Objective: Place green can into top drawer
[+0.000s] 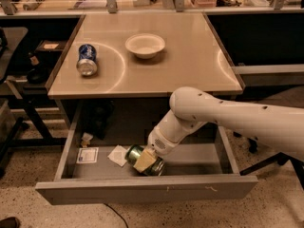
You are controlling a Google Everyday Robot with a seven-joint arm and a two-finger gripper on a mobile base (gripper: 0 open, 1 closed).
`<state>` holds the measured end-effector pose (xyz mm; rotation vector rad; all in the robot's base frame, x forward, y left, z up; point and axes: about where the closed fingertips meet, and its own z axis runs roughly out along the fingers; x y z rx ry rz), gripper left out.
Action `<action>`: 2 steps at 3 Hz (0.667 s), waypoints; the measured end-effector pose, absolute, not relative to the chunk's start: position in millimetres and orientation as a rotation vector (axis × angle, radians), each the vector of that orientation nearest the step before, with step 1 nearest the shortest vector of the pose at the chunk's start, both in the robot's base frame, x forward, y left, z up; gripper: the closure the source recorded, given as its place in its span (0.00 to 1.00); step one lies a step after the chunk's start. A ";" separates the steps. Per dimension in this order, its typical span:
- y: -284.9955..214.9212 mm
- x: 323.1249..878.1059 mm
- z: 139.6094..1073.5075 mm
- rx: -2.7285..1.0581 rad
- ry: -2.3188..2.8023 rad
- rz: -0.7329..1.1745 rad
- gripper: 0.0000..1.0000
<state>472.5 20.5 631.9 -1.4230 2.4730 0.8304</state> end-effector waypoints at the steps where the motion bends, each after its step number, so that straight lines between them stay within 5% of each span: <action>1: 16.4 477.1 624.5 -1.395 2.498 0.773 1.00; 2: 7.1 485.0 611.8 -1.359 2.532 0.734 1.00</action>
Offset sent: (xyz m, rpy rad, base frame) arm 0.0239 -0.0271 -0.0345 -0.0910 -0.0249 -0.1066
